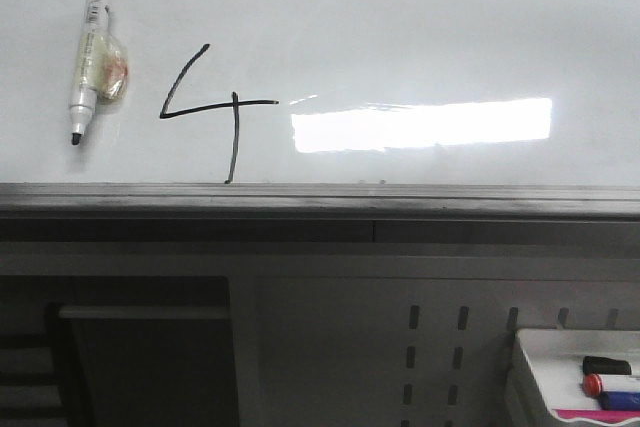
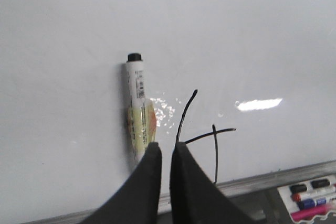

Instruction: Write number 4 on whiteboard

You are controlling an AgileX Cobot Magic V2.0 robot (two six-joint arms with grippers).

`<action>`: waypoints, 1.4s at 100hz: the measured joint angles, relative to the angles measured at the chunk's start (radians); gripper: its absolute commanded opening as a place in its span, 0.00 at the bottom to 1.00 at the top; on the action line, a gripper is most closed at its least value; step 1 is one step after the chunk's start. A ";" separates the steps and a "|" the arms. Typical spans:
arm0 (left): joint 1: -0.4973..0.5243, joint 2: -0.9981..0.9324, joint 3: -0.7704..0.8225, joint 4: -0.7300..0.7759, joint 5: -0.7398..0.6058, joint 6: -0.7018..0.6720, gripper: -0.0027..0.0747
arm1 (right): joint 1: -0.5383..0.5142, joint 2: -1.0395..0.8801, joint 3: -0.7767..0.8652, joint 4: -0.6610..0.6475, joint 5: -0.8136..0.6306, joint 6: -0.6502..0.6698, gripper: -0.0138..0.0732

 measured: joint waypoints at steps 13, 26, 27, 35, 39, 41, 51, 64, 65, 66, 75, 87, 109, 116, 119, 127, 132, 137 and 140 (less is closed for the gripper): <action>0.000 -0.203 0.104 0.038 -0.042 0.000 0.01 | 0.000 -0.163 0.209 -0.001 -0.198 0.029 0.10; 0.000 -0.391 0.246 0.073 -0.083 0.002 0.01 | 0.000 -0.326 0.432 -0.002 -0.395 0.037 0.10; 0.000 -0.411 0.254 0.077 -0.090 0.002 0.01 | 0.000 -0.344 0.457 -0.002 -0.415 0.037 0.10; 0.000 -0.517 0.349 0.118 -0.127 0.004 0.01 | 0.000 -0.444 0.583 -0.004 -0.518 0.037 0.10; 0.000 -0.569 0.391 0.132 -0.145 0.004 0.01 | 0.000 -0.495 0.640 -0.004 -0.554 0.037 0.10; 0.000 -0.593 0.403 0.136 -0.152 0.004 0.01 | 0.000 -0.518 0.666 -0.004 -0.565 0.037 0.10; 0.000 -0.688 0.472 0.146 -0.185 0.005 0.01 | 0.000 -0.613 0.758 -0.004 -0.580 0.038 0.10; 0.000 -0.760 0.494 0.146 -0.204 0.007 0.01 | 0.000 -0.705 0.829 -0.004 -0.587 0.039 0.10; 0.000 -0.760 0.494 0.146 -0.204 0.007 0.01 | 0.000 -0.709 0.832 -0.004 -0.587 0.039 0.10; 0.000 -0.763 0.494 0.146 -0.206 0.007 0.01 | 0.000 -0.712 0.834 -0.004 -0.590 0.039 0.10; 0.000 -0.769 0.494 0.146 -0.213 0.007 0.01 | 0.000 -0.734 0.861 -0.004 -0.596 0.039 0.10; 0.000 -0.769 0.494 0.146 -0.215 0.007 0.01 | 0.000 -0.737 0.885 -0.004 -0.597 0.039 0.10; 0.000 -0.769 0.494 0.146 -0.215 0.007 0.01 | 0.000 -0.737 0.892 -0.006 -0.573 0.039 0.10; 0.000 -0.769 0.494 0.146 -0.215 0.007 0.01 | 0.000 -0.737 0.892 -0.006 -0.573 0.039 0.10; 0.000 -0.769 0.494 0.146 -0.215 0.007 0.01 | 0.000 -0.737 0.892 -0.006 -0.573 0.039 0.10; 0.000 -0.769 0.496 0.146 -0.219 0.007 0.01 | 0.000 -0.737 0.892 -0.006 -0.573 0.039 0.10; 0.000 -0.769 0.503 0.146 -0.223 0.007 0.01 | 0.000 -0.737 0.892 -0.006 -0.573 0.039 0.10; 0.006 -0.769 0.518 0.150 -0.223 0.007 0.01 | 0.000 -0.737 0.892 -0.006 -0.573 0.040 0.10; 0.012 -0.769 0.532 0.152 -0.225 0.007 0.01 | 0.000 -0.737 0.892 -0.006 -0.573 0.040 0.10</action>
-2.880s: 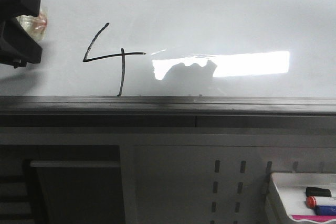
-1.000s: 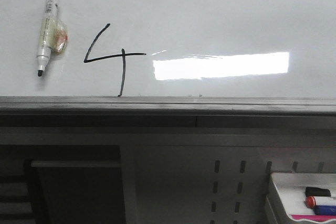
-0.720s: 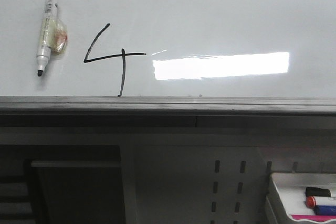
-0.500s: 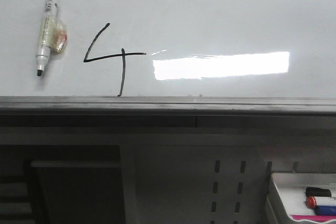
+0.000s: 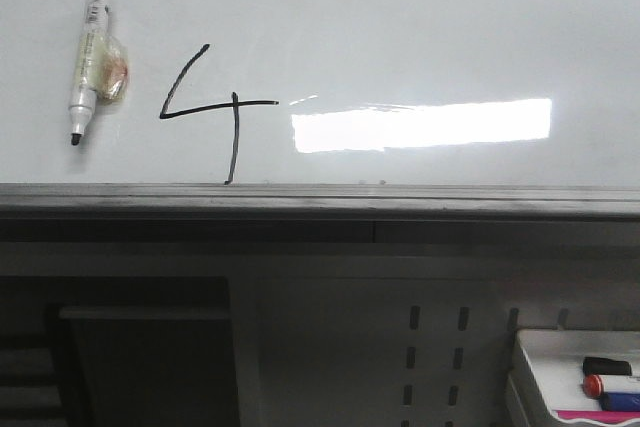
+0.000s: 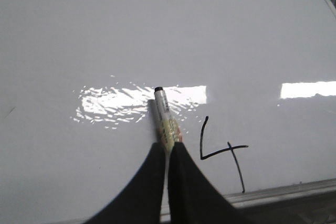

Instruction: Write number 4 on whiteboard

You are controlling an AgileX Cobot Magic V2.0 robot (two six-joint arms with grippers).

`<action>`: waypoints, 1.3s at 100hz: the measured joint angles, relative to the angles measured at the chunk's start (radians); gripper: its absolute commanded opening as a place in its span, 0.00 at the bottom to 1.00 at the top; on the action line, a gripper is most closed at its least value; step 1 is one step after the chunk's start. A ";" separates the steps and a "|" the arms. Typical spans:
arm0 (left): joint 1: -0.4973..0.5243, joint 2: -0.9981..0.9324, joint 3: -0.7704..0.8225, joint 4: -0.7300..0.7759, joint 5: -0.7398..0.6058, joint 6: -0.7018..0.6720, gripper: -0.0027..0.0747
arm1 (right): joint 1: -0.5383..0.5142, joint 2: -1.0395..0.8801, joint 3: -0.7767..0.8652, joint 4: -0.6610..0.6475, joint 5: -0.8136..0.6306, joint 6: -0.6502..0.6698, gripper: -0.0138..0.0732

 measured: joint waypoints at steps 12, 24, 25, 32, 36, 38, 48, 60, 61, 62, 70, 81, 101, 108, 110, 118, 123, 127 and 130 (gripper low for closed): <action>0.056 0.000 0.059 0.002 0.000 0.000 0.01 | 0.000 0.000 0.000 0.000 0.000 0.000 0.10; 0.142 -0.004 0.125 0.006 0.000 0.000 0.01 | 0.000 0.000 0.000 -0.002 0.000 0.000 0.10; 0.153 -0.005 0.129 0.008 0.000 0.000 0.01 | 0.000 0.000 0.000 -0.002 0.000 0.000 0.10; 0.208 -0.016 0.171 0.024 0.000 0.000 0.01 | 0.000 0.000 0.000 -0.002 0.000 0.000 0.10; 0.236 -0.018 0.189 0.031 0.005 0.000 0.01 | 0.000 0.000 0.000 -0.002 0.000 0.000 0.10; 0.252 -0.018 0.191 0.033 0.021 0.000 0.01 | 0.000 0.000 0.000 -0.002 0.000 0.000 0.10; 0.320 -0.018 0.191 0.042 0.046 0.000 0.01 | 0.000 0.000 0.000 -0.002 0.002 0.000 0.10; 0.351 -0.018 0.191 0.042 0.141 0.000 0.01 | 0.000 -0.003 0.000 -0.002 0.002 0.000 0.10; 0.353 -0.018 0.191 0.042 0.146 0.000 0.01 | 0.000 -0.003 0.000 -0.002 0.002 0.000 0.10; 0.352 -0.018 0.191 0.042 0.150 0.000 0.01 | 0.000 -0.003 0.000 -0.002 0.002 0.000 0.10; 0.354 -0.018 0.189 0.044 0.155 0.000 0.01 | 0.000 -0.003 0.000 -0.002 0.002 0.000 0.10; 0.354 -0.018 0.189 0.044 0.157 0.000 0.01 | 0.000 -0.003 0.000 -0.002 0.002 0.002 0.10; 0.354 -0.018 0.189 0.044 0.157 0.000 0.01 | 0.000 -0.003 0.000 -0.002 0.002 0.002 0.10; 0.354 -0.018 0.189 0.044 0.157 0.000 0.01 | 0.000 -0.003 0.000 -0.002 0.002 0.002 0.10; 0.354 -0.018 0.189 0.044 0.157 0.000 0.01 | 0.000 -0.003 0.000 -0.002 0.002 0.002 0.10; 0.354 -0.018 0.189 0.044 0.157 0.000 0.01 | 0.000 -0.003 0.000 -0.002 0.002 0.002 0.10; 0.354 -0.018 0.189 0.044 0.157 0.000 0.01 | 0.000 -0.003 0.000 -0.002 0.002 0.002 0.10; 0.354 -0.018 0.189 0.044 0.157 0.000 0.01 | 0.000 -0.003 0.000 -0.002 0.002 0.002 0.10; 0.354 -0.018 0.189 0.044 0.157 0.000 0.01 | 0.000 -0.003 0.000 -0.002 0.002 0.002 0.10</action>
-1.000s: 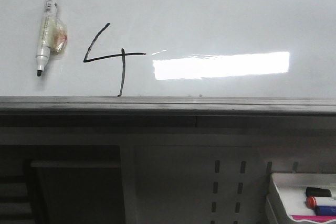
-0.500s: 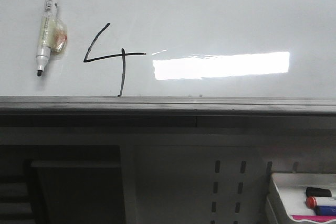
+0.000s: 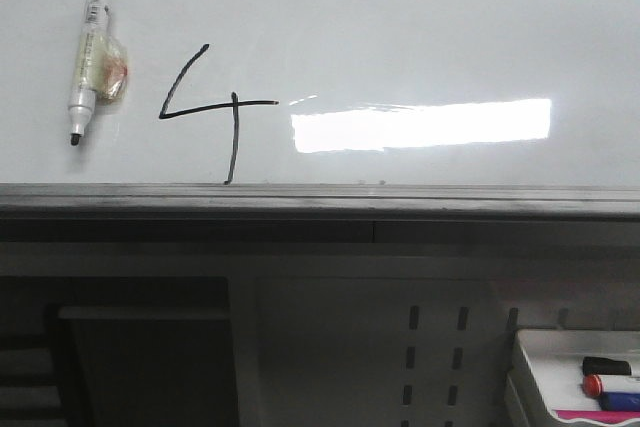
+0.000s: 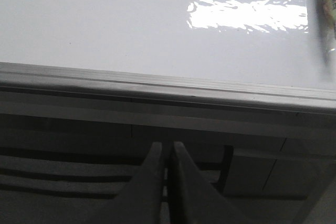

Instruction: Write number 4 on whiteboard

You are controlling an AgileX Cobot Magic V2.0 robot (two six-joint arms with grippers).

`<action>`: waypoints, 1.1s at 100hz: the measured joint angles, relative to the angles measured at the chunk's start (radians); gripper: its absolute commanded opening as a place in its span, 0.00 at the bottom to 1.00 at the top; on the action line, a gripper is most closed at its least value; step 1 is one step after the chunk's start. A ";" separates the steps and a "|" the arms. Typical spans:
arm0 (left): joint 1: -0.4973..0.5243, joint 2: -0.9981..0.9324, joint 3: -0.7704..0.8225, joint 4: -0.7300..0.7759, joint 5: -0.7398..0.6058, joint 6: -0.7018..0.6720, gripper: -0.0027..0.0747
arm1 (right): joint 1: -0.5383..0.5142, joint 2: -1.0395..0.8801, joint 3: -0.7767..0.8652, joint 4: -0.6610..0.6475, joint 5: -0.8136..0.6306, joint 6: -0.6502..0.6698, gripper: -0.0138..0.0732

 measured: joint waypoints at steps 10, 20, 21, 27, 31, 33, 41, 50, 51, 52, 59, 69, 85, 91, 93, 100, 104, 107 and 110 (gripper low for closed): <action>0.000 0.000 0.000 0.000 0.000 0.000 0.01 | 0.000 0.000 0.000 0.000 0.000 0.000 0.10; 0.000 0.000 0.000 0.000 0.000 0.000 0.01 | 0.000 0.000 0.000 0.000 0.000 0.000 0.10; 0.000 0.000 0.000 0.000 0.000 0.000 0.01 | 0.000 0.000 0.000 0.000 0.000 0.000 0.10; 0.000 0.000 0.000 0.000 0.000 0.000 0.01 | 0.000 0.000 0.000 0.000 0.000 0.000 0.10; 0.000 0.000 0.000 0.000 0.000 0.000 0.01 | 0.000 0.000 0.000 0.000 0.000 0.000 0.10; 0.000 0.000 0.000 0.000 0.000 0.000 0.01 | 0.000 0.000 0.000 0.000 0.000 0.000 0.10; 0.000 0.000 0.000 0.000 0.000 0.000 0.01 | 0.000 0.000 0.000 0.000 0.000 0.000 0.10; 0.000 0.000 0.000 0.000 0.000 0.000 0.01 | 0.000 0.000 0.000 0.000 0.000 0.000 0.10; 0.000 0.000 0.000 0.000 0.000 0.000 0.01 | 0.000 0.000 0.000 0.000 0.000 0.000 0.10; 0.000 0.000 0.000 0.000 0.000 0.000 0.01 | 0.000 0.000 0.000 0.000 0.000 0.000 0.10; 0.000 0.000 0.000 0.000 0.000 0.000 0.01 | 0.000 0.000 0.007 0.000 0.000 0.000 0.10; 0.000 0.000 0.000 0.000 0.002 0.000 0.01 | -0.004 0.000 0.027 0.000 -0.002 0.000 0.10; 0.000 0.000 0.000 0.000 0.002 0.000 0.01 | -0.056 -0.001 0.089 0.008 -0.057 0.000 0.10; 0.000 0.000 0.000 0.000 0.002 0.000 0.01 | -0.094 -0.005 0.119 0.020 -0.090 0.000 0.10; 0.000 0.000 0.000 0.000 0.002 0.000 0.01 | -0.109 -0.007 0.129 0.022 -0.103 0.000 0.10; 0.000 0.000 0.000 0.000 0.002 0.000 0.01 | -0.167 -0.017 0.163 0.026 -0.141 0.000 0.10; 0.000 0.000 0.000 0.000 0.002 0.000 0.01 | -0.204 -0.028 0.177 0.027 -0.155 0.000 0.10; 0.000 0.000 0.000 0.000 0.002 0.000 0.01 | -0.231 -0.036 0.190 0.028 -0.167 0.000 0.10; 0.000 0.000 0.000 0.000 0.002 0.000 0.01 | -0.268 -0.045 0.199 0.028 -0.173 0.000 0.10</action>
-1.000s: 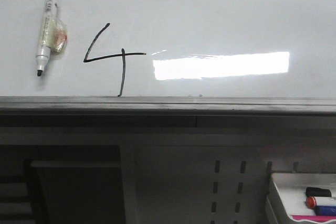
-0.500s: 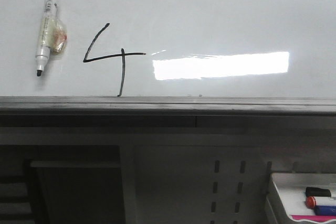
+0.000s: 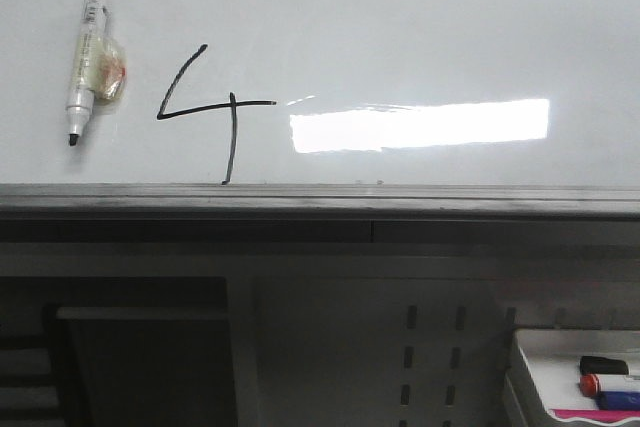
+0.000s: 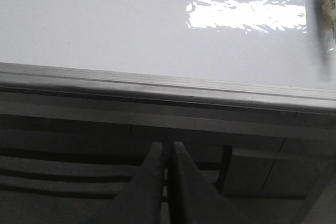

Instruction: Write number 4 on whiteboard

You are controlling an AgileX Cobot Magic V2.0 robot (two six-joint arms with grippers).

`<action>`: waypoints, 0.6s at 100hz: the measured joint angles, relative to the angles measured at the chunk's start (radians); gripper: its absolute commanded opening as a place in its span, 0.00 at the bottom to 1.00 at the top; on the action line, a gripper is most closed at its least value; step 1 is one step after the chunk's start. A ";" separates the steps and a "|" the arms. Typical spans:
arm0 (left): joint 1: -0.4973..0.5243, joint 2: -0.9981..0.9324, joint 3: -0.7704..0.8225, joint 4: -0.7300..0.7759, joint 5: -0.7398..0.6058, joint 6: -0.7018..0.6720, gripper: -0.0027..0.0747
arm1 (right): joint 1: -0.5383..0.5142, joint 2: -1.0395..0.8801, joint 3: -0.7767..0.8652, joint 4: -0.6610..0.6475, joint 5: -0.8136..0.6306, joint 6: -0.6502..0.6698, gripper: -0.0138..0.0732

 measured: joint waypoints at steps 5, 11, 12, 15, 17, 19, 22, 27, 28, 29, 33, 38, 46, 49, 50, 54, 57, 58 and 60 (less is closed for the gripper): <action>0.000 0.000 0.000 0.000 0.000 0.000 0.01 | -0.054 -0.017 0.006 0.000 0.000 0.000 0.10; 0.000 0.000 0.000 0.000 0.000 0.000 0.01 | -0.121 -0.041 0.006 0.000 -0.011 0.000 0.10; 0.000 0.000 0.000 0.000 0.000 0.000 0.01 | -0.139 -0.045 0.006 0.000 -0.011 0.000 0.10; 0.000 0.000 0.000 0.000 0.000 0.000 0.01 | -0.173 -0.061 0.006 0.000 -0.011 0.000 0.10; 0.000 0.000 0.000 0.000 0.000 0.000 0.01 | -0.199 -0.071 0.006 0.000 -0.011 0.000 0.10; 0.000 0.000 0.000 0.000 0.000 0.000 0.01 | -0.225 -0.078 0.006 0.000 -0.008 0.000 0.10; 0.000 0.000 0.000 0.000 0.000 0.000 0.01 | -0.259 -0.095 0.006 0.000 -0.001 0.000 0.10; 0.000 0.000 0.000 0.000 0.000 0.000 0.01 | -0.316 -0.120 0.006 0.000 0.017 0.000 0.10; 0.000 0.000 0.000 0.000 0.000 0.000 0.01 | -0.332 -0.124 0.006 0.000 0.019 0.000 0.10; 0.000 0.000 0.000 0.000 0.000 0.000 0.01 | -0.339 -0.130 0.006 0.000 0.022 0.000 0.10; 0.000 0.000 0.000 0.000 0.000 0.000 0.01 | -0.382 -0.148 0.006 0.002 0.041 0.000 0.10; 0.000 0.000 0.000 0.000 0.000 0.000 0.01 | -0.426 -0.178 0.006 0.002 0.068 0.000 0.10; 0.000 0.000 0.000 0.000 0.000 0.000 0.01 | -0.478 -0.225 0.006 0.002 0.135 0.000 0.10; 0.000 0.000 0.000 0.000 0.000 0.000 0.01 | -0.494 -0.244 0.006 0.002 0.163 0.000 0.10; 0.000 0.000 0.000 0.000 0.000 0.000 0.01 | -0.496 -0.252 0.006 0.002 0.169 0.000 0.10; 0.000 0.000 0.000 0.000 0.000 0.000 0.01 | -0.507 -0.264 0.006 0.002 0.209 0.000 0.10; 0.000 0.000 0.000 0.000 0.000 0.000 0.01 | -0.510 -0.269 0.006 0.002 0.231 0.000 0.10; 0.000 0.000 0.000 0.000 0.000 0.000 0.01 | -0.512 -0.269 0.006 0.002 0.243 0.000 0.10; 0.000 0.000 0.000 0.000 0.000 0.000 0.01 | -0.512 -0.271 0.006 0.002 0.264 0.000 0.10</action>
